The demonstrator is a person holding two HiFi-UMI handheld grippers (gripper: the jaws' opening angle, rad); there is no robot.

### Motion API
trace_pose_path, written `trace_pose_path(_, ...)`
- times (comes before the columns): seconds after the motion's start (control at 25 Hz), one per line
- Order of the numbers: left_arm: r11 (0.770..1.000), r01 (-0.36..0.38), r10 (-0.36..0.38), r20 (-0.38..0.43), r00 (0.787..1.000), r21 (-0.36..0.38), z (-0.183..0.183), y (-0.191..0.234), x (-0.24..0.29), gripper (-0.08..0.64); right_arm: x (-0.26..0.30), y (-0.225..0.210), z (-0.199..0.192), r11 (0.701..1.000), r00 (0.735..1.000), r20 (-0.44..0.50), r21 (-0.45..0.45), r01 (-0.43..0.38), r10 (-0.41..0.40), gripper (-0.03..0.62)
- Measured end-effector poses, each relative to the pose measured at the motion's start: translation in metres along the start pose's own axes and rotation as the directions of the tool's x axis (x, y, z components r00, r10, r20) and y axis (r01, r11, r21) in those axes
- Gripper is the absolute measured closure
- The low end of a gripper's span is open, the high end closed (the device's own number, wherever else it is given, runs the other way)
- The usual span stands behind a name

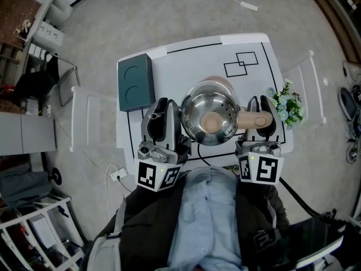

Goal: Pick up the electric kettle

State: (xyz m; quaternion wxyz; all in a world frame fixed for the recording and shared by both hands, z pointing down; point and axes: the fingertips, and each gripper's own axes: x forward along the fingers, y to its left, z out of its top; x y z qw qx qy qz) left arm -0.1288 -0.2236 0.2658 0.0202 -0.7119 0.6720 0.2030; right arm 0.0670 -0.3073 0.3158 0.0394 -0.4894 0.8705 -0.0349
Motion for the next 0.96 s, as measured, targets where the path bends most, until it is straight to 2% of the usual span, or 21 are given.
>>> trace_pose_path(0.96,1.0,0.007,-0.007,-0.007,1.0,0.007,0.0005,-0.0014,0.0005,0.497,0.0003,-0.0008,0.0022,1.0,1.0,0.005,-0.008,0.002,-0.002,0.506)
